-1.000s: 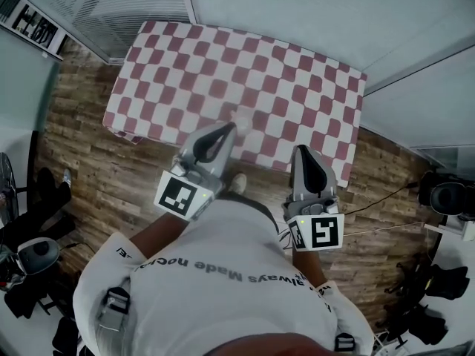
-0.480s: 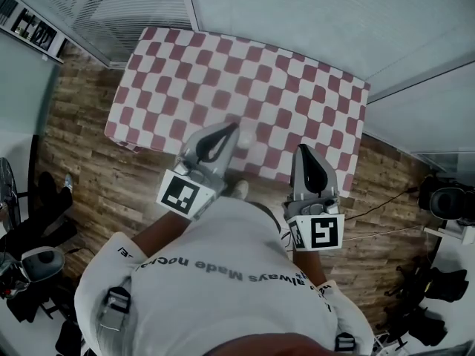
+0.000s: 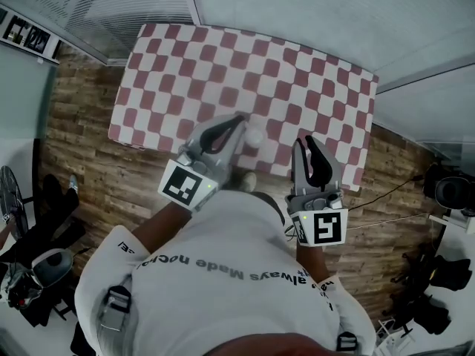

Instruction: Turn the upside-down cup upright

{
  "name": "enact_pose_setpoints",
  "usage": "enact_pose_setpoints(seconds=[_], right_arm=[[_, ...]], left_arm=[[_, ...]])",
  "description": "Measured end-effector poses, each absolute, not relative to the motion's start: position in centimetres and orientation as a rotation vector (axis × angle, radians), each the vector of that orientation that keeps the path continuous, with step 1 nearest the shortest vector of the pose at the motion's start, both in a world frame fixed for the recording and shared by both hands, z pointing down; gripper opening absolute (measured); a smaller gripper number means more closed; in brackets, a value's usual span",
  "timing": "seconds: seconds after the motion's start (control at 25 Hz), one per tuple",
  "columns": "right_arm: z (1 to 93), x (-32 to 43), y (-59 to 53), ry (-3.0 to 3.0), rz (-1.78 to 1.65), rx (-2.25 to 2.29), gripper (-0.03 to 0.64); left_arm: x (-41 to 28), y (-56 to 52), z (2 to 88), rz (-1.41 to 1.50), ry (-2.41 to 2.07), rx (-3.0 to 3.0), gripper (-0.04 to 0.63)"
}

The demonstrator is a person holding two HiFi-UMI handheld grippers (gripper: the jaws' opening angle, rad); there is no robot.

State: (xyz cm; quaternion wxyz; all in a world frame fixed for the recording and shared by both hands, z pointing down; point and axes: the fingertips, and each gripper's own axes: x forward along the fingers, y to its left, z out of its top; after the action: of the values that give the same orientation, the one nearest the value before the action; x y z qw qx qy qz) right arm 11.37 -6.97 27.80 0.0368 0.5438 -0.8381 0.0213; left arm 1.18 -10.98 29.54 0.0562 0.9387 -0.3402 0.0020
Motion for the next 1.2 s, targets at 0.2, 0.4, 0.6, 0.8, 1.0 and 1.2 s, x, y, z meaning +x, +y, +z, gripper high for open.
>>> enact_pose_setpoints(seconds=[0.2,0.4,0.6,0.8,1.0,1.2], right_arm=[[31.0,10.4,-7.2,-2.598,0.12,1.628,0.16],[34.9,9.7,-7.1,-2.607,0.143,1.569,0.253],[39.1,8.9,-7.2,-2.599,0.163,1.53,0.302],[43.7,7.9,-8.0,-2.607,0.187,1.491,0.34],[48.0,7.2,-8.6,-2.585,0.237,1.467,0.363],[52.7,6.5,-9.1,-2.571,0.272,1.445,0.394]], left_arm=[[0.6,-11.7,32.0,0.013,-1.007,2.822,0.003],[0.4,-11.7,35.3,0.042,-0.976,2.831,0.003],[0.5,-11.6,38.2,0.062,-0.965,2.829,0.003],[0.0,-11.9,42.5,0.092,-0.956,2.807,0.003],[0.1,-11.7,47.1,0.138,-0.922,2.795,0.003],[0.1,-11.7,51.4,0.174,-0.899,2.789,0.003]])
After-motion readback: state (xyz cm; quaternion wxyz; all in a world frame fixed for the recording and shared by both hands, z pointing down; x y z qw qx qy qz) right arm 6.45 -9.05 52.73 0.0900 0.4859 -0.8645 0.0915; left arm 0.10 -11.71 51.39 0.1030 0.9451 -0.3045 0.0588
